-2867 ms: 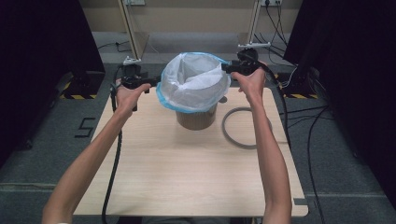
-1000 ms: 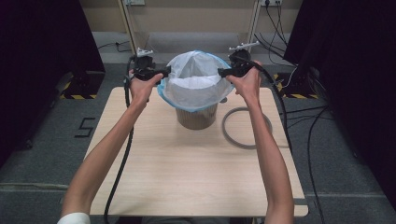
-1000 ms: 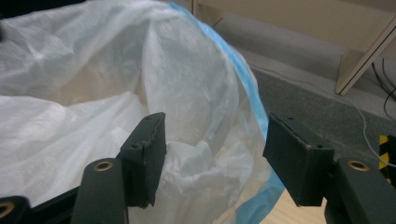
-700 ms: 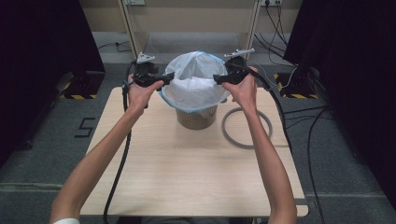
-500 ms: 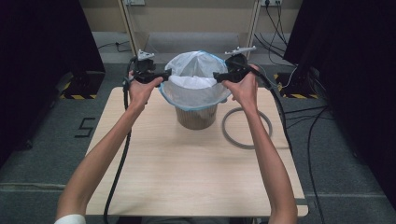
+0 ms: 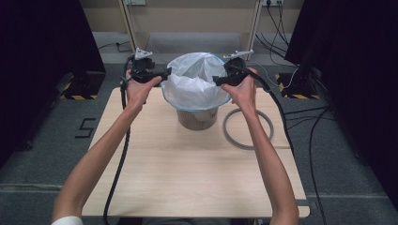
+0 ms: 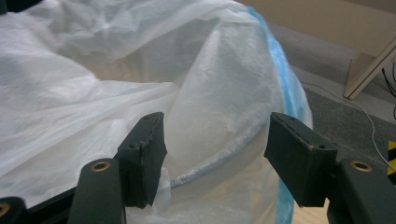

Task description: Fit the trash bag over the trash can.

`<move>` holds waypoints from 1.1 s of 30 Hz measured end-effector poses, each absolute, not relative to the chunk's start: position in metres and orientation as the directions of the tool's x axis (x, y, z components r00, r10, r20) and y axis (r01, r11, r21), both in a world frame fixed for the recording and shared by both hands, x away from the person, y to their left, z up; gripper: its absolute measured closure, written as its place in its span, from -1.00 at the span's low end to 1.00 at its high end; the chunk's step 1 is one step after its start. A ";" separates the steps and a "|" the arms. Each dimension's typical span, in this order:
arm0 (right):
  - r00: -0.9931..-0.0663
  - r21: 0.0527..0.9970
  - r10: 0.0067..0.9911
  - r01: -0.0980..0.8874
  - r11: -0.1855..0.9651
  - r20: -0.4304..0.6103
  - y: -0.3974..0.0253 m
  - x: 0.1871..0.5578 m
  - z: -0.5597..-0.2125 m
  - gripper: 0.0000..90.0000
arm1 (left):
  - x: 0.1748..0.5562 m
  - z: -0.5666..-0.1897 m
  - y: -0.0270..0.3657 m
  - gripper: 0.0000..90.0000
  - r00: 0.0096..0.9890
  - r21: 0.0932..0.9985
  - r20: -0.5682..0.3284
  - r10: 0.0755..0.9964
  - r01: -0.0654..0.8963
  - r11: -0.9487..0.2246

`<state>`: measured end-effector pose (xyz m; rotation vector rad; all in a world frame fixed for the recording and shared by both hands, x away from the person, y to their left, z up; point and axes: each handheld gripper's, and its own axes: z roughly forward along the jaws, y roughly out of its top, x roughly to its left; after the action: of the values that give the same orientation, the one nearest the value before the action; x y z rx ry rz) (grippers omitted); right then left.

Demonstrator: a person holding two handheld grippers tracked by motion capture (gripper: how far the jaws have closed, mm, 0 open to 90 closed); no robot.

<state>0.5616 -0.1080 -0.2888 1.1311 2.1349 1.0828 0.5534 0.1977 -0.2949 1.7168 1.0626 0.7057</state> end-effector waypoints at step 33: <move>-0.559 0.731 0.829 0.560 0.390 -0.014 -0.153 0.599 -0.355 1.00 | 0.582 -0.310 0.203 -0.39 0.395 0.923 -0.071 0.916 0.373 -0.089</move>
<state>0.5988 -0.1534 -0.3550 1.2012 2.2762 0.9799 0.5818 0.2027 -0.3105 1.6629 1.1514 0.6860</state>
